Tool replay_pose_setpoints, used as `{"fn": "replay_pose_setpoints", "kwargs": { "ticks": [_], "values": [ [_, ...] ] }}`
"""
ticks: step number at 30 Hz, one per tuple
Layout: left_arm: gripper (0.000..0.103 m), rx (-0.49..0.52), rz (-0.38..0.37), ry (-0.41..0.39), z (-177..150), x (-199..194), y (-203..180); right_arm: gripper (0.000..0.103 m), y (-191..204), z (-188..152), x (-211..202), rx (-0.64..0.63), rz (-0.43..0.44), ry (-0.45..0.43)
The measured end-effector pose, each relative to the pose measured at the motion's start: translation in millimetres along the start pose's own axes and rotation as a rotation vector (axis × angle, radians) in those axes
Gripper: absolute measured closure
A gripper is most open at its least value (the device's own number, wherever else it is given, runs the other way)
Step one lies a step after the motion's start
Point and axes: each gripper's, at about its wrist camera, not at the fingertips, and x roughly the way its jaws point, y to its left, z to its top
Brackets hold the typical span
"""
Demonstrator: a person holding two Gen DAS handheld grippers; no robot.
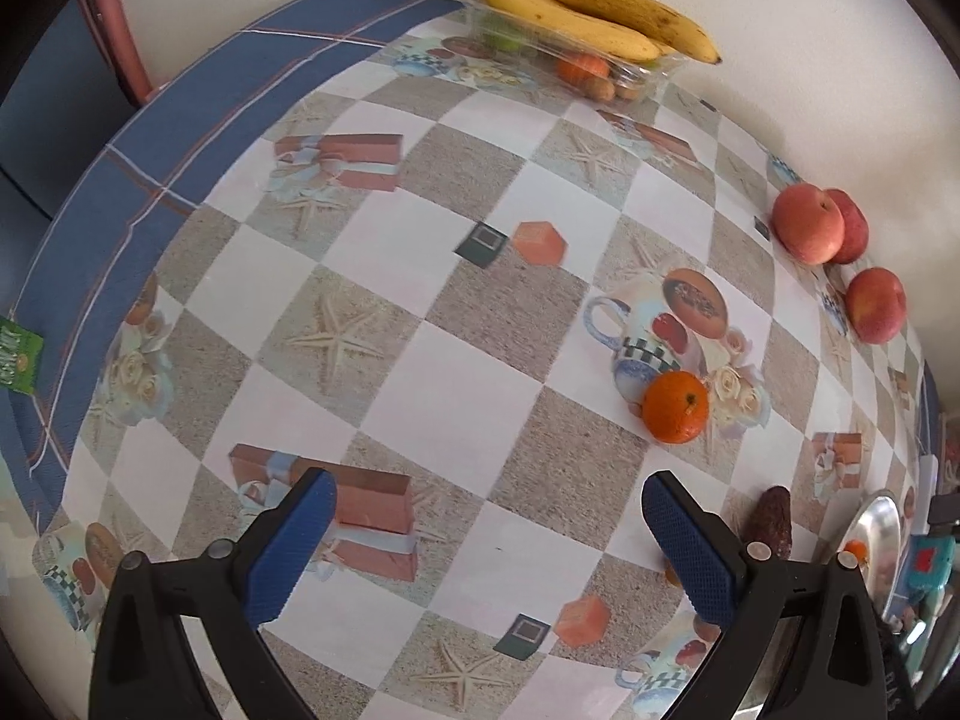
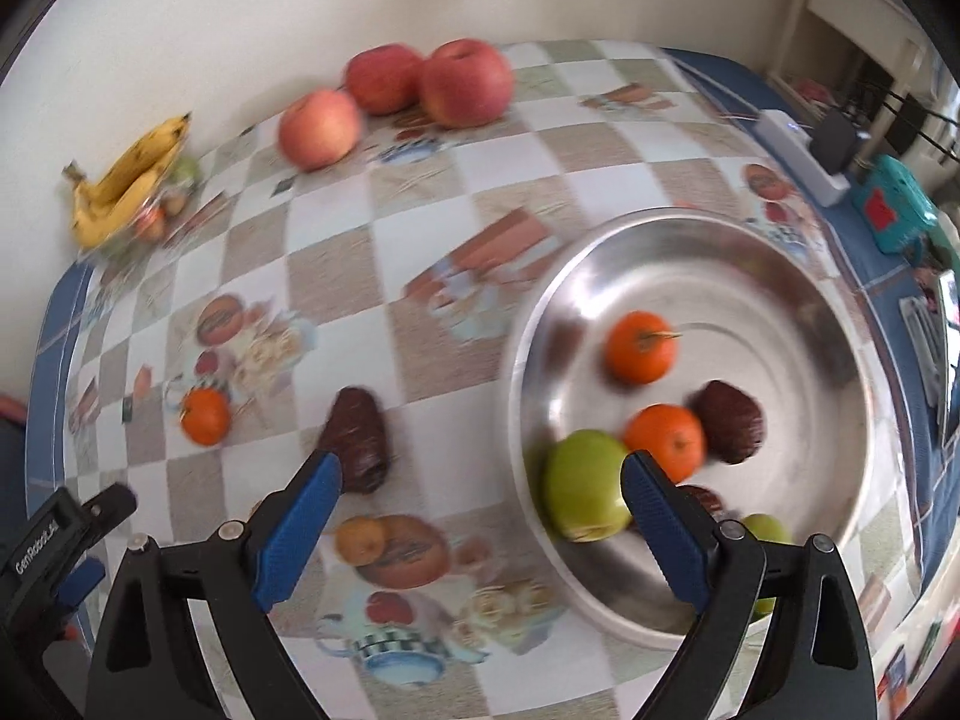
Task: Organize fruits
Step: 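Withdraw both open tools from the bowl toward the remaining fruits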
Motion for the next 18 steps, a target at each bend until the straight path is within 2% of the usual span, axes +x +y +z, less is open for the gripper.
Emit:
{"fn": "replay_pose_setpoints", "kwargs": {
  "ticks": [6,9,14,18],
  "values": [
    [0.000,-0.021,-0.038,0.012,-0.8,5.0,-7.2,0.008,23.7,-6.8,-1.0,-0.085,0.005,0.000],
    [0.000,-0.006,-0.042,0.010,-3.0,4.8,-11.4,0.008,29.9,-9.5,1.7,-0.109,0.014,0.017],
    [0.002,0.043,-0.104,0.038,-10.2,12.7,-27.4,0.008,22.8,-8.4,4.3,-0.104,-0.022,0.033],
    [0.015,0.091,-0.144,0.069,-16.2,19.8,-41.7,0.008,6.0,-3.6,3.3,-0.066,-0.052,0.036]
  ]
}}
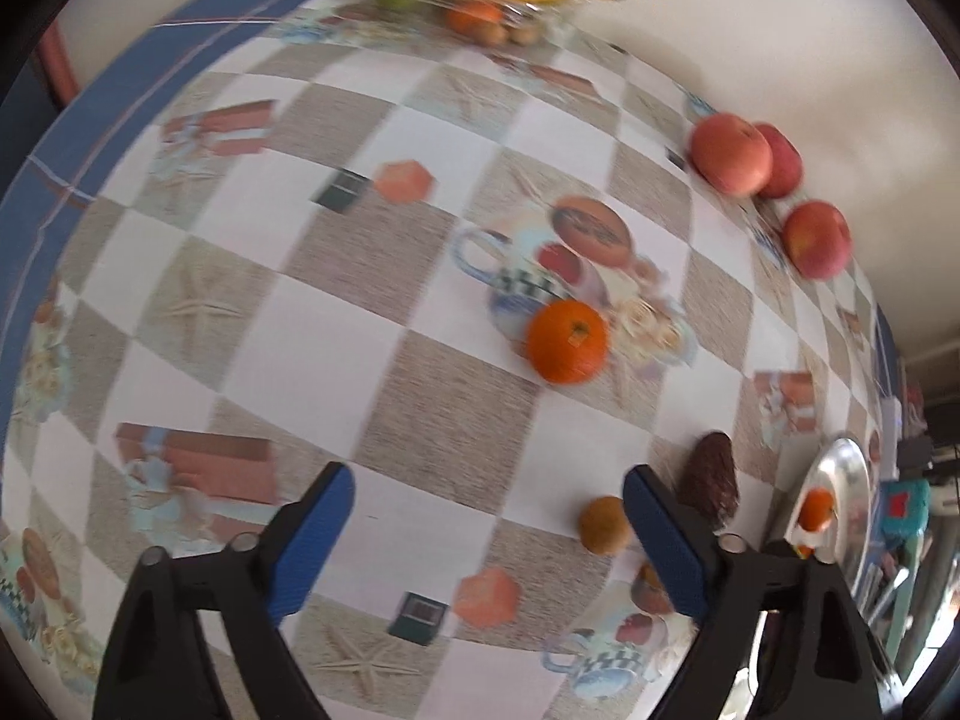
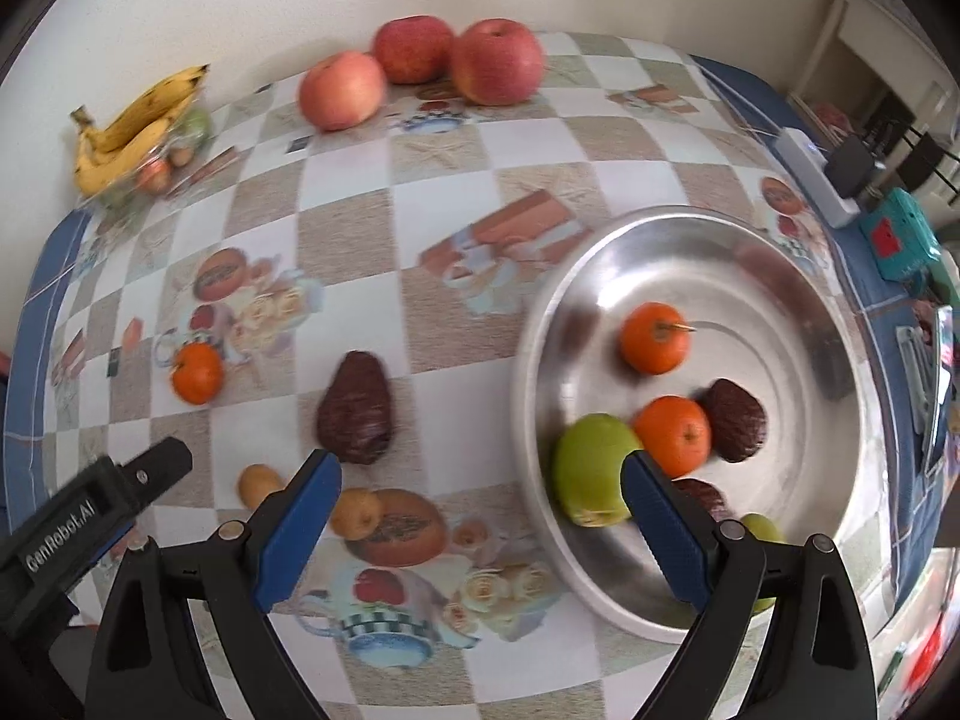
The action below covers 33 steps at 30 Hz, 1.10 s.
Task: Organize fruits
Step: 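Withdraw both open tools from the bowl toward the remaining fruits, then grasp a small brown round fruit with the left tool while the right tool grasps another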
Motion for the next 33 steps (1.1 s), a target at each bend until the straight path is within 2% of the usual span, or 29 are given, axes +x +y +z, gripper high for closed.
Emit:
{"fn": "replay_pose_setpoints", "kwargs": {
  "ticks": [5,7,11,13,16,21,26,33],
  "values": [
    [0.017,0.024,-0.039,0.040,-5.2,10.4,-15.1,0.008,-10.6,1.0,-1.2,-0.001,-0.016,0.004],
    [0.026,0.043,-0.042,0.053,-7.8,14.2,-21.3,0.008,-14.1,0.9,-1.0,0.001,-0.022,0.007],
    [0.030,0.061,-0.046,0.061,-11.5,19.5,-28.7,0.008,-20.9,0.7,-0.1,0.000,-0.027,0.013],
    [0.042,0.072,-0.054,0.062,-12.3,20.5,-32.7,0.008,-23.8,0.9,-0.1,-0.008,-0.038,0.011],
    [0.051,0.084,-0.065,0.066,-13.5,22.2,-37.7,0.008,-31.1,1.4,0.6,-0.003,-0.047,0.012],
    [0.057,0.082,-0.089,0.083,-14.0,26.0,-40.7,0.008,-41.9,0.9,3.2,0.039,-0.044,0.029],
    [0.076,0.066,-0.110,0.096,-14.9,26.7,-37.6,0.008,-39.3,0.2,4.2,0.039,-0.048,0.032],
    [0.076,0.002,-0.093,0.048,-7.2,11.6,-18.9,0.008,-18.9,-1.6,3.5,0.013,-0.015,0.026]
  ]
}}
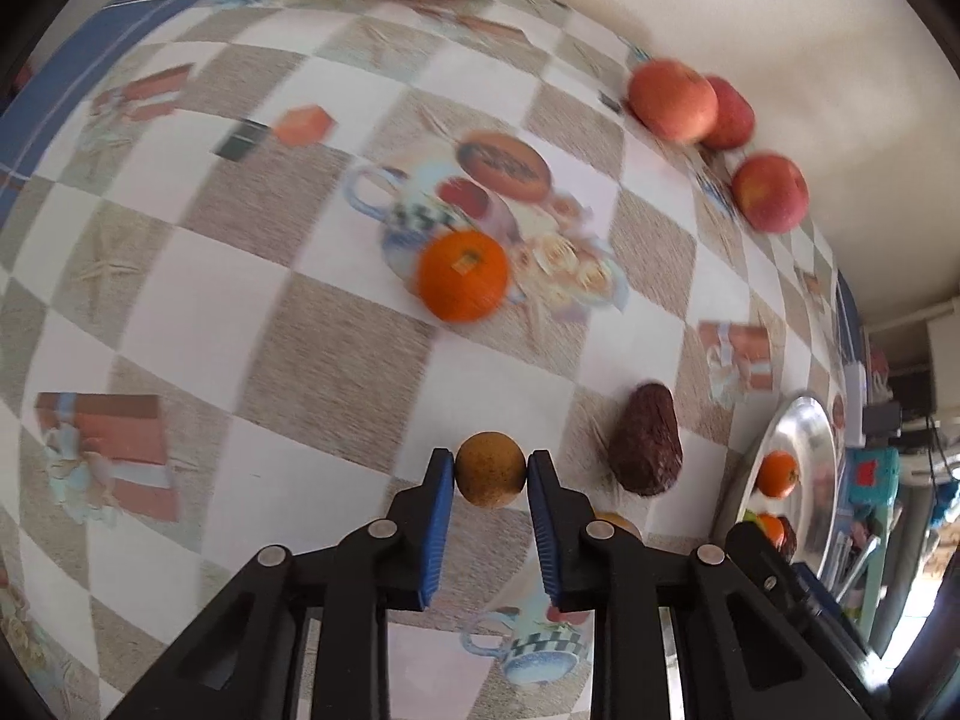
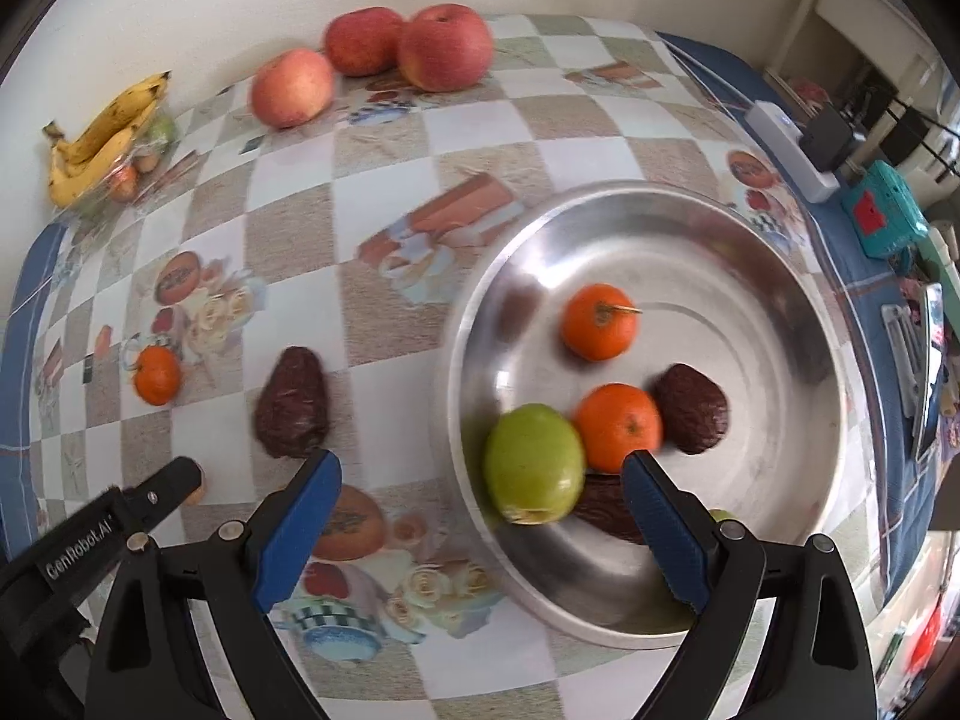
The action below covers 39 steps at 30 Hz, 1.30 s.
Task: Organize fruits
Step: 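Grasp a small brown round fruit with the left tool while the right tool grasps another, then carry both small brown fruits over the steel bowl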
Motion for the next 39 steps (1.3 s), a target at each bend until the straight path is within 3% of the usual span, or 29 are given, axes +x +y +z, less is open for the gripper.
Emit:
{"fn": "replay_pose_setpoints", "kwargs": {
  "ticks": [4,11,15,23,30,39],
  "values": [
    [0.076,-0.064,-0.002,-0.033,6.9,-10.2,18.7,0.009,25.7,-0.9,-1.3,-0.085,0.023,-0.019],
    [0.076,-0.132,-0.024,-0.019,9.0,-11.1,38.8,0.010,62.5,-10.0,-0.2,-0.249,0.031,-0.048],
    [0.076,-0.134,-0.021,-0.010,8.7,-8.6,37.9,0.047,73.3,-15.7,11.5,-0.299,0.062,-0.008],
    [0.076,-0.127,-0.014,-0.009,8.7,-7.1,36.3,0.076,69.2,-18.3,28.7,-0.266,0.125,0.047],
    [0.076,-0.124,-0.013,-0.023,8.5,-10.1,35.9,0.076,65.5,-13.1,9.4,-0.252,0.199,-0.021],
    [0.076,-0.116,-0.029,-0.058,9.0,-22.2,31.9,0.076,71.8,-14.4,-11.9,-0.298,0.182,-0.077]
  ]
}}
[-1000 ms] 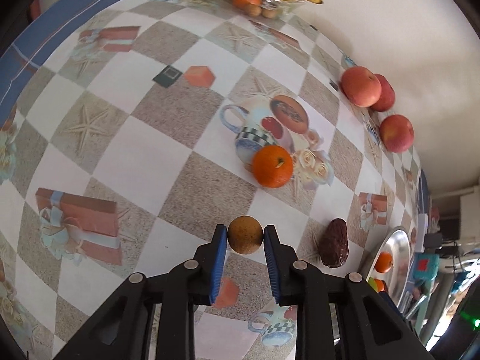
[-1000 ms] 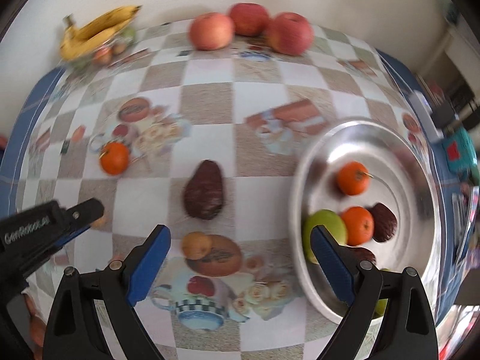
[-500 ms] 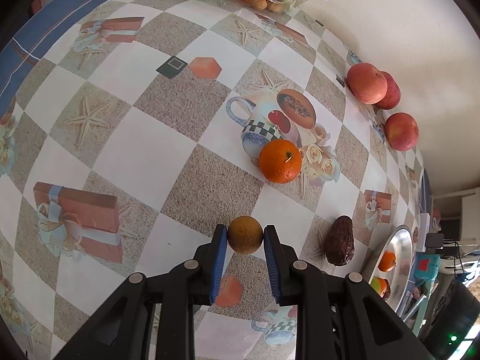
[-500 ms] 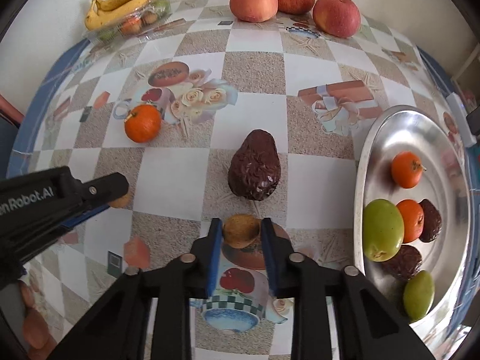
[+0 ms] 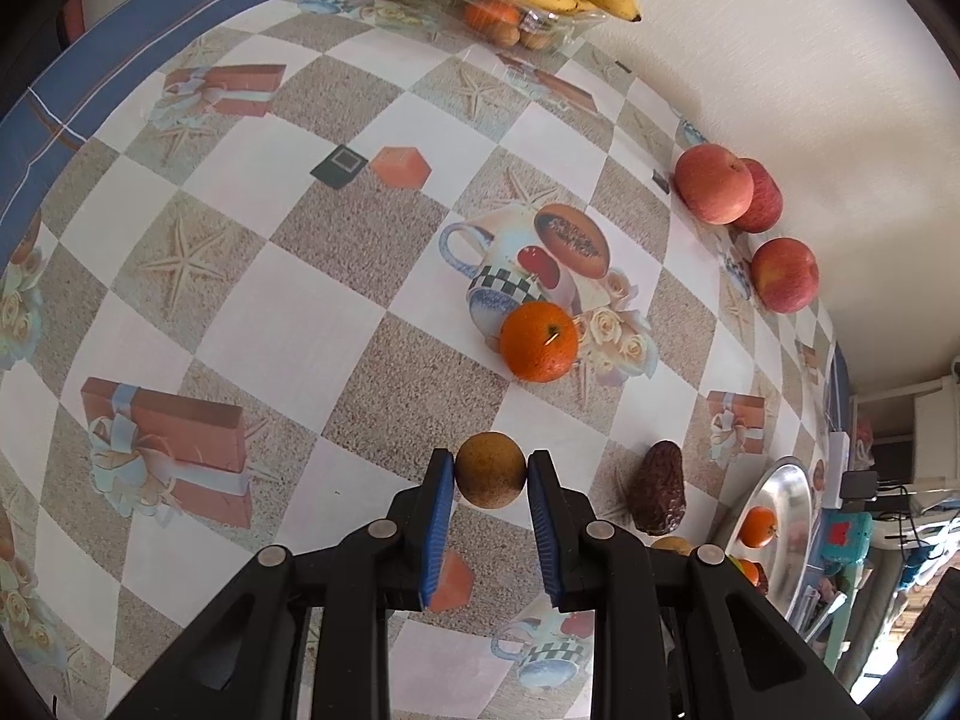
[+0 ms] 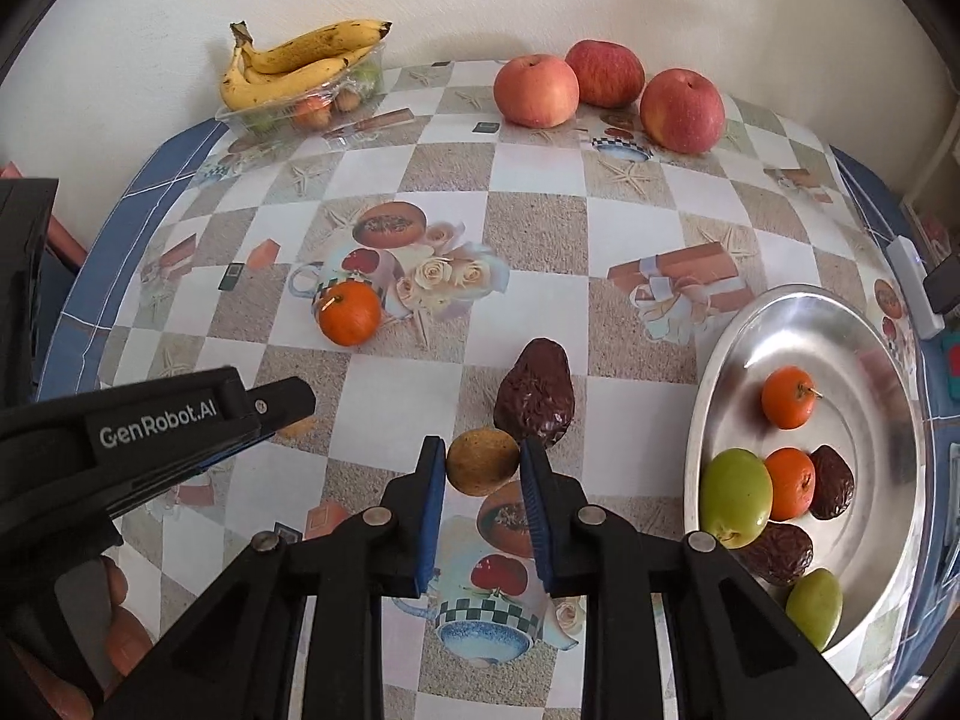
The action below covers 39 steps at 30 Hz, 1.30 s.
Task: Organize fruits
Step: 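Carry both small brown fruits over the steel bowl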
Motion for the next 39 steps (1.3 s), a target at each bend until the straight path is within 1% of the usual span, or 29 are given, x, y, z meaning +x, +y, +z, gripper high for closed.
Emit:
{"fn": "replay_pose_setpoints", "kwargs": {
  "ticks": [5,10,14,18,21,25,29,31,33,35,36,37,39],
  "values": [
    [0.076,-0.005,-0.023,-0.014,-0.9,-6.5,-3.6,0.076,3.6,-1.5,-5.4,-0.006,-0.008,-0.007],
    [0.076,-0.009,-0.049,-0.018,-5.3,-9.2,-10.9,0.076,-2.7,-1.2,-9.0,-0.001,-0.009,-0.010],
    [0.076,-0.008,-0.069,-0.016,-9.6,-10.1,-19.6,0.076,-18.0,0.1,-11.0,0.037,-0.008,-0.006],
    [0.076,0.019,-0.077,-0.012,-17.6,-8.8,-34.9,0.076,-48.2,0.2,-18.3,0.105,-0.028,-0.015],
    [0.076,0.066,-0.082,-0.002,-26.1,-6.1,-51.5,0.076,-79.0,-1.0,-24.6,0.169,-0.050,-0.021],
    [0.076,0.181,-0.098,0.032,-47.1,1.2,-86.2,0.076,-126.3,-7.0,-30.1,0.275,-0.089,-0.014],
    [0.076,0.340,-0.109,0.098,-82.1,16.3,-132.2,0.076,-172.8,-18.5,-34.8,0.381,-0.096,-0.008],
    [0.075,0.401,-0.126,0.138,-95.7,23.4,-147.4,0.076,-188.6,-23.9,-38.0,0.414,-0.108,-0.009],
    [0.074,0.433,-0.153,0.190,-105.8,31.6,-157.6,0.076,-200.5,-28.0,-40.7,0.434,-0.124,-0.010],
    [0.068,0.442,-0.150,0.210,-108.4,35.1,-159.7,0.076,-207.2,-30.8,-41.6,0.446,-0.134,-0.006],
    [0.057,0.443,-0.141,0.209,-107.9,35.5,-159.3,0.076,-209.9,-31.7,-42.2,0.454,-0.136,-0.006],
    [0.048,0.439,-0.133,0.202,-105.5,34.9,-157.3,0.074,-210.6,-32.1,-41.9,0.460,-0.137,-0.004],
    [0.047,0.419,-0.124,0.182,-97.3,31.7,-150.9,0.070,-208.8,-30.6,-39.6,0.463,-0.141,0.002]
  ]
}}
